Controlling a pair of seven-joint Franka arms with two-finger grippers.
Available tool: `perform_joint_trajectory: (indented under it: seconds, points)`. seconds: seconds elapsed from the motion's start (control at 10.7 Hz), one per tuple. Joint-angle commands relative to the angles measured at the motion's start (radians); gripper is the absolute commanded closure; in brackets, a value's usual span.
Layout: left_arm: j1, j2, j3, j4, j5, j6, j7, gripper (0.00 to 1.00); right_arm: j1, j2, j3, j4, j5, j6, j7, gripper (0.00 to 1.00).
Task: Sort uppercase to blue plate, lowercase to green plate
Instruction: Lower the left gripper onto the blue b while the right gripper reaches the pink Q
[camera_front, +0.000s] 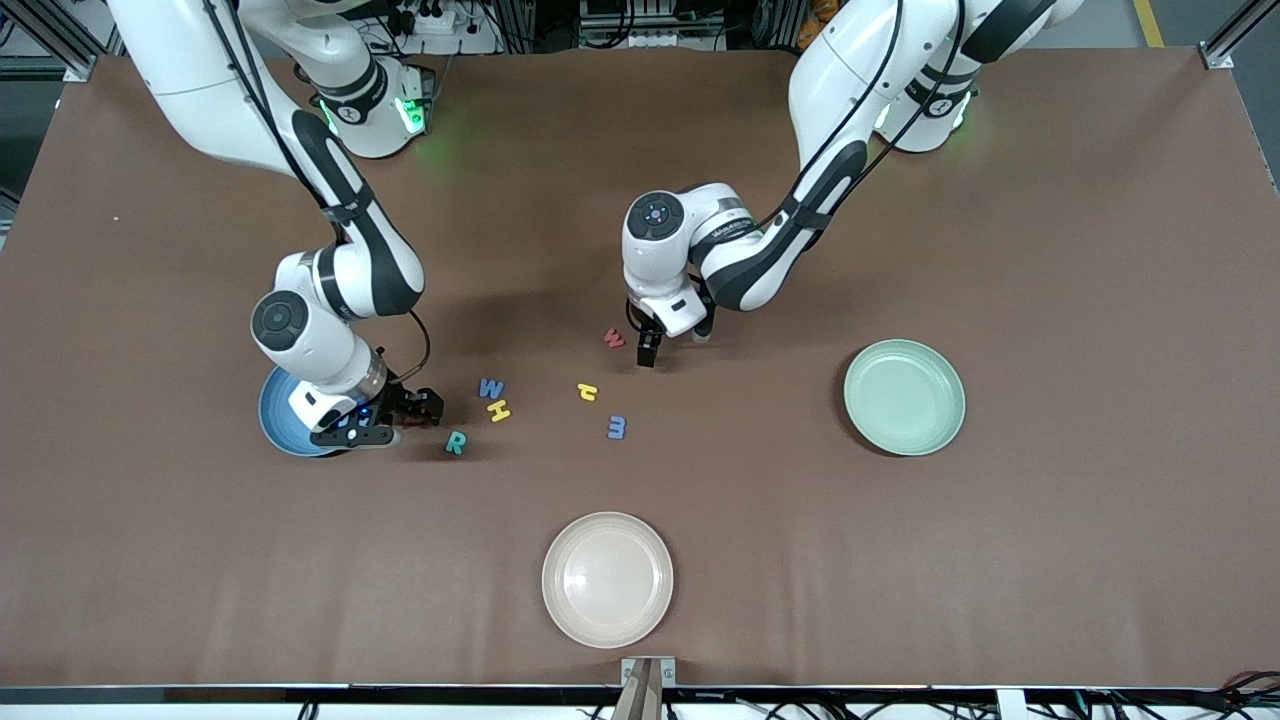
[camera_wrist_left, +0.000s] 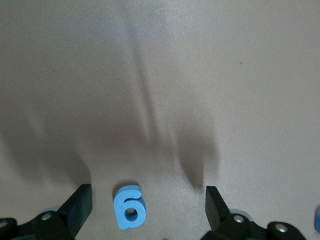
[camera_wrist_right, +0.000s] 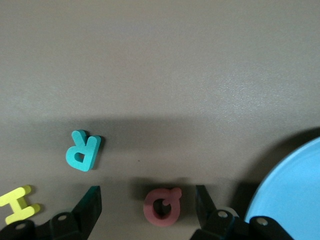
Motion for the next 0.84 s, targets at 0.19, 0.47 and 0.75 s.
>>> perform_joint_trajectory:
  seconds: [0.19, 0.47, 0.75]
  points:
    - [-0.004, 0.000, 0.003, -0.007, 0.028, 0.021, -0.032, 0.00, 0.003, 0.027, -0.005, -0.023, -0.042, 0.076, -0.006, 0.21]
    - [-0.013, 0.013, 0.003, -0.004, 0.028, 0.040, -0.032, 0.00, 0.003, 0.029, -0.005, -0.050, -0.056, 0.111, -0.006, 0.28]
    - [-0.020, 0.017, 0.003, -0.003, 0.029, 0.040, -0.032, 0.00, 0.005, 0.027, -0.005, -0.067, -0.063, 0.119, -0.006, 0.35]
